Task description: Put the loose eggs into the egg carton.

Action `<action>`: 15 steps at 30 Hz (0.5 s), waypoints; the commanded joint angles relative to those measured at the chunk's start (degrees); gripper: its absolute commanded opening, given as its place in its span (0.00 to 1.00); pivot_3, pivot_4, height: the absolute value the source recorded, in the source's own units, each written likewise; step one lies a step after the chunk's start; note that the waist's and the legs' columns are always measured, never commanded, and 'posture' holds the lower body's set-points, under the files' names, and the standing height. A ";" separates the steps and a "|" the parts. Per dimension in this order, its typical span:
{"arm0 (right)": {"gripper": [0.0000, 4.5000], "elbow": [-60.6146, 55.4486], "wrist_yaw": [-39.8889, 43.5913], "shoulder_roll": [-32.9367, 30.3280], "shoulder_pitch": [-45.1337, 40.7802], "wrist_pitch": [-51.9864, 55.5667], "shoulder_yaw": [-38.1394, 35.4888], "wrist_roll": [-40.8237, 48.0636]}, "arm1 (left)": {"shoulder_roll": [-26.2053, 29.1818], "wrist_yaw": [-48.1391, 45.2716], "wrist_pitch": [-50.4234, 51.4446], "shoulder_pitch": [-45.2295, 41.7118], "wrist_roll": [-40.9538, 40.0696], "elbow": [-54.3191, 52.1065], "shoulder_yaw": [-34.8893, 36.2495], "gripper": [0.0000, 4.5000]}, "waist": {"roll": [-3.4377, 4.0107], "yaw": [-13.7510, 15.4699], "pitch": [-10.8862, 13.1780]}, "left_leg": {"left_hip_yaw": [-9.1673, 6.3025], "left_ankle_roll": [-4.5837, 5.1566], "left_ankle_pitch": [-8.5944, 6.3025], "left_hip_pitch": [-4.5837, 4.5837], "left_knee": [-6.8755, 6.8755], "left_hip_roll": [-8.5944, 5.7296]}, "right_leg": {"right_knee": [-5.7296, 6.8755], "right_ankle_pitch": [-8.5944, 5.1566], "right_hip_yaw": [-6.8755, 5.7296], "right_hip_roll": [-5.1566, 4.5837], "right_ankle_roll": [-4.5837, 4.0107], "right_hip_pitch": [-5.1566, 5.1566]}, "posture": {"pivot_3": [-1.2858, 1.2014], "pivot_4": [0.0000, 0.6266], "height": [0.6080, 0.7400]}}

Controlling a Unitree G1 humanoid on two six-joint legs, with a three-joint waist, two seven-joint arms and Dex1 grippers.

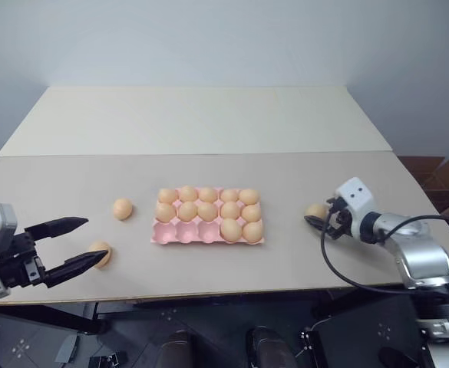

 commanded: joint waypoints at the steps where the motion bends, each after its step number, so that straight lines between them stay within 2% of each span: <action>1: 0.96 1.75 -1.55 1.08 -2.14 0.48 -0.26 -0.74 | 0.63 0.17 -0.41 0.11 -0.40 -1.51 1.24 1.00 | 0.00 -0.05 0.00 | 0.00 0.00 0.00 0.01 0.00 0.00 | 0.00 0.00 0.00 0.00 0.00 0.00 | 0.52 0.24 1.00; 3: 0.88 0.87 -2.03 2.14 -2.32 -0.14 -0.83 -0.28 | 0.48 0.44 -0.58 0.09 -0.26 -1.62 1.34 1.00 | 0.00 -0.07 0.00 | 0.00 0.00 0.00 0.02 0.00 0.01 | 0.00 0.00 0.00 0.01 0.00 0.02 | 0.52 0.24 1.00; 7: 0.59 -4.65 -3.08 3.06 -1.79 0.98 -2.40 1.16 | 0.28 0.43 -0.69 0.58 -0.45 -2.19 2.03 1.00 | 0.02 -0.09 0.01 | 0.01 -0.01 0.01 0.09 0.00 0.02 | 0.05 0.01 0.02 0.02 0.00 0.05 | 0.52 0.24 1.00; 11: 0.58 -18.94 -2.43 4.27 -2.18 7.02 -2.04 5.57 | 0.02 0.32 -0.98 1.13 -0.65 -3.11 2.42 1.00 | 0.03 -0.19 0.01 | 0.00 -0.01 0.02 0.11 0.00 0.04 | 0.09 0.01 0.01 0.04 0.01 0.04 | 0.52 0.24 1.00; 15: 0.58 -29.45 -4.51 9.84 -5.07 14.35 3.78 8.25 | -0.20 0.35 -0.63 1.25 -1.49 -4.05 2.38 1.00 | 0.03 -0.50 0.02 | -0.05 -0.02 0.01 0.13 0.00 0.15 | 0.14 0.01 0.01 0.17 -0.01 0.03 | 0.52 0.24 1.00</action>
